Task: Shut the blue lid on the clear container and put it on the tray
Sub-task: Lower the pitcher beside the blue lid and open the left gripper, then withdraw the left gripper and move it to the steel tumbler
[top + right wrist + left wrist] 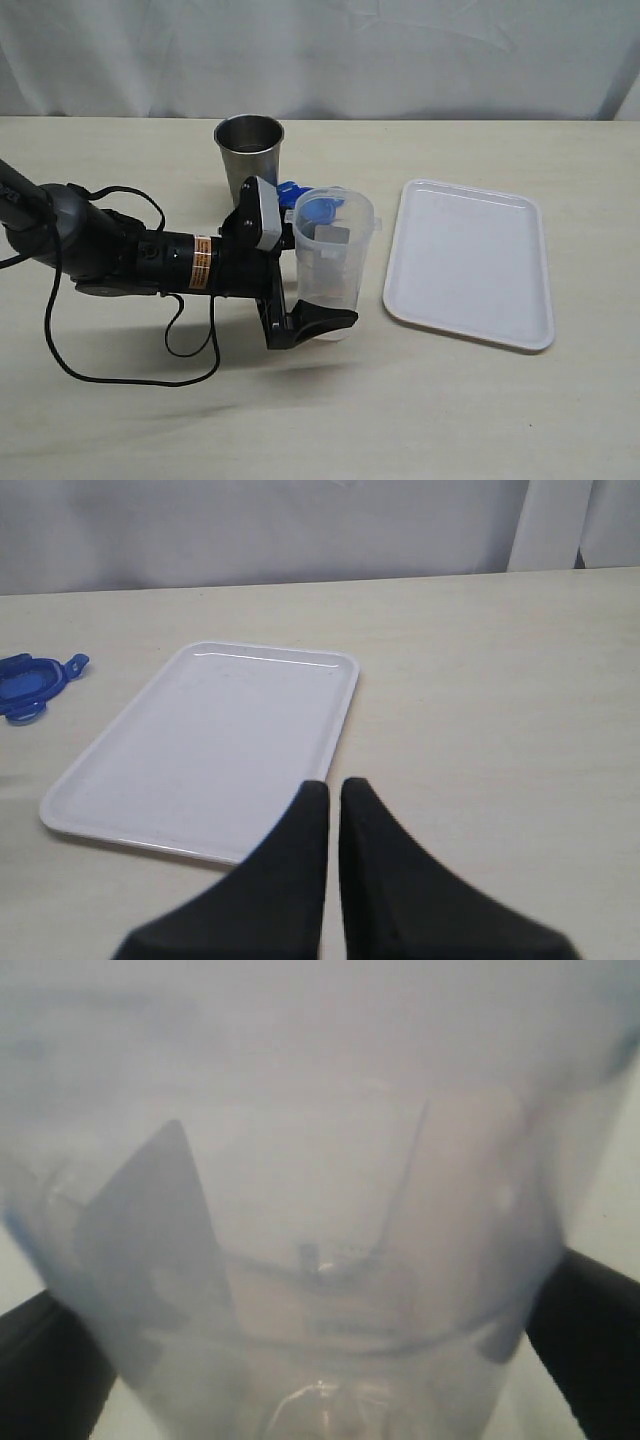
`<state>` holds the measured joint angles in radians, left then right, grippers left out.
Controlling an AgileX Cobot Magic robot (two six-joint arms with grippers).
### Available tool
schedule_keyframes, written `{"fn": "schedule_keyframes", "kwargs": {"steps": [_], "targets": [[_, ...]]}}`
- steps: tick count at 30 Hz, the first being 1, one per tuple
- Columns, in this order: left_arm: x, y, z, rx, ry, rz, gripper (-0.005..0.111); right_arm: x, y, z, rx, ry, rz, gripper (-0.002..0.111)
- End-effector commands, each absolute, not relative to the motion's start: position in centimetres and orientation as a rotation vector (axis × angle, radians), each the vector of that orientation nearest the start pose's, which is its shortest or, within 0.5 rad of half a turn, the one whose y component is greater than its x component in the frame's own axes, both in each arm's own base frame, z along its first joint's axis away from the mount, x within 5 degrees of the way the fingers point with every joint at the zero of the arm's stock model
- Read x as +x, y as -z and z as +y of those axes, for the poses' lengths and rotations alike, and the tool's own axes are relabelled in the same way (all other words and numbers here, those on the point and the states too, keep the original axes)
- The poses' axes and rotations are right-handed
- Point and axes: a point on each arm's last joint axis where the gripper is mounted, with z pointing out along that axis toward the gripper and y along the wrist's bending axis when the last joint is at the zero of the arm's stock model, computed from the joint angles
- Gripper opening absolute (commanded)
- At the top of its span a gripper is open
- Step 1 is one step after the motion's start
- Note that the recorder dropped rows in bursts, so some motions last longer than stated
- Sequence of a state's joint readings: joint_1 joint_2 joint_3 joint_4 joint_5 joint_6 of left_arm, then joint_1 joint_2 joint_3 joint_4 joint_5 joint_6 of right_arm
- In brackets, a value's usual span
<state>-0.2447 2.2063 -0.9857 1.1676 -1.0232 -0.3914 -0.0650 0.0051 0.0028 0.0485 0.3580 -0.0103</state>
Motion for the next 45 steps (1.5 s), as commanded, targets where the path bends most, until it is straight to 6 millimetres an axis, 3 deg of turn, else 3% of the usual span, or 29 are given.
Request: {"fn": "schedule_keyframes", "kwargs": {"steps": [1,20,23,28,37,45], "targets": [[34.5,-8.1,-16.0,1.174,0.791,1.606,0.104,5.3,-18.2,-0.2,0.079,0.012,1.826,0.004],[34.7,-8.3,-15.3,1.213,0.718,1.695,0.104,5.3,-18.2,-0.2,0.079,0.012,1.826,0.004],[35.2,-8.4,-13.7,1.169,0.74,1.726,0.104,5.3,-18.2,-0.2,0.079,0.012,1.826,0.004],[34.7,-9.2,-12.2,1.188,0.88,1.624,0.104,5.3,-18.2,-0.2,0.079,0.012,1.826,0.004],[35.3,-9.1,-9.7,1.113,0.867,1.687,0.104,5.3,-18.2,-0.2,0.079,0.012,1.826,0.004],[36.7,-9.8,-4.9,0.892,0.808,1.707,0.104,5.3,-18.2,-0.2,0.079,0.012,1.826,0.004]]}}
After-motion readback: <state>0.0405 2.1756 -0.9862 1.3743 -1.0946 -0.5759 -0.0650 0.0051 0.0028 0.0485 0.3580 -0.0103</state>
